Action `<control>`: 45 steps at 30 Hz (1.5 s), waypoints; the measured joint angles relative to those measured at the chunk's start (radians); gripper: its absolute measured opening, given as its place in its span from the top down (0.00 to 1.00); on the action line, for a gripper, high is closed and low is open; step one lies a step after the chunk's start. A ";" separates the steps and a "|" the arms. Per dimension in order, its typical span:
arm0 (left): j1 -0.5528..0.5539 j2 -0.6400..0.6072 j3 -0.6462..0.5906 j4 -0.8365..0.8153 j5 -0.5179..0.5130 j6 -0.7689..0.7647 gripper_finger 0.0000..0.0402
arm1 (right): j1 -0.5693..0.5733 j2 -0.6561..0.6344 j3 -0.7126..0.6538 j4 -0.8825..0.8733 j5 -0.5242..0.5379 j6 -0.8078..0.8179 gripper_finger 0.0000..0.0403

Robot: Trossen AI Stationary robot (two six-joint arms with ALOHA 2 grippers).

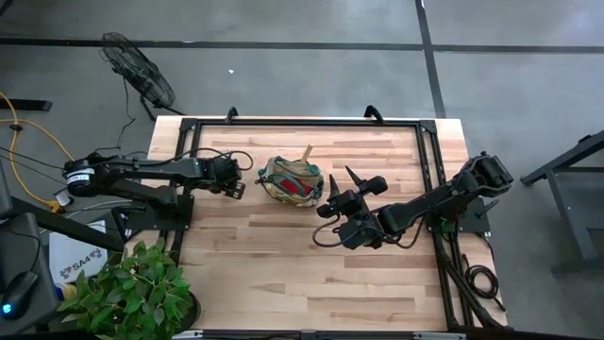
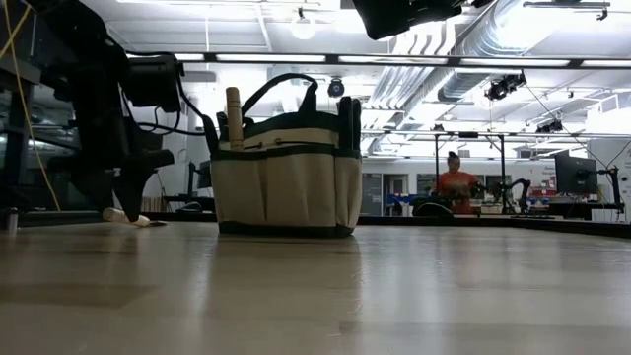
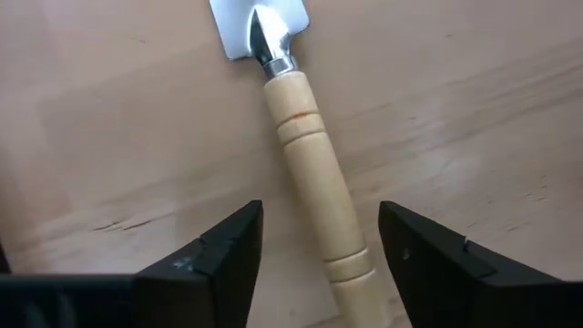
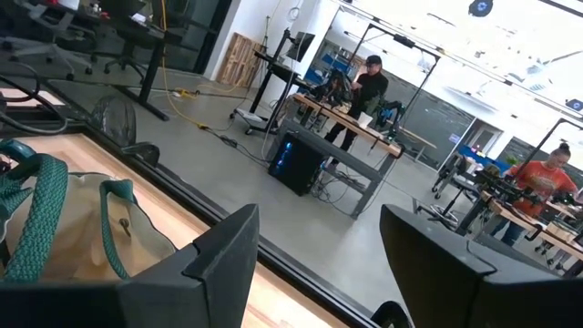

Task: Pick & Place Garden tools in Gardening bag
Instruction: Put the light brown trowel into the light brown gardening bag

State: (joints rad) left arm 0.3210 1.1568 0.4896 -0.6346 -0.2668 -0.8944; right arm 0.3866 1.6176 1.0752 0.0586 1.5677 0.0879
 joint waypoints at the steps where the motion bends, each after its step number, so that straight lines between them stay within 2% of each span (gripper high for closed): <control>1: 0.000 0.000 0.000 0.001 0.000 0.000 0.49 | 0.000 0.000 0.000 0.000 0.000 0.000 0.45; 12: 0.000 0.000 0.000 0.011 0.027 0.000 0.60 | 0.000 0.000 0.000 0.000 0.000 0.000 0.45; 35: -0.001 0.083 0.002 0.034 0.022 0.011 0.67 | 0.000 0.000 0.000 -0.003 -0.004 0.018 0.45; 38: -0.001 0.083 0.002 0.037 0.022 0.011 0.71 | 0.000 0.000 0.000 -0.003 -0.004 0.018 0.45; 43: -0.001 0.083 0.002 0.040 0.029 0.044 0.84 | 0.000 0.000 0.000 -0.003 -0.004 0.017 0.45; 45: -0.001 0.084 0.002 0.039 0.029 0.053 0.84 | 0.000 0.000 0.000 -0.003 -0.004 0.017 0.45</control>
State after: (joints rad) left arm 0.3199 1.2404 0.4911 -0.5953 -0.2375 -0.8418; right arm 0.3866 1.6176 1.0752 0.0551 1.5639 0.1047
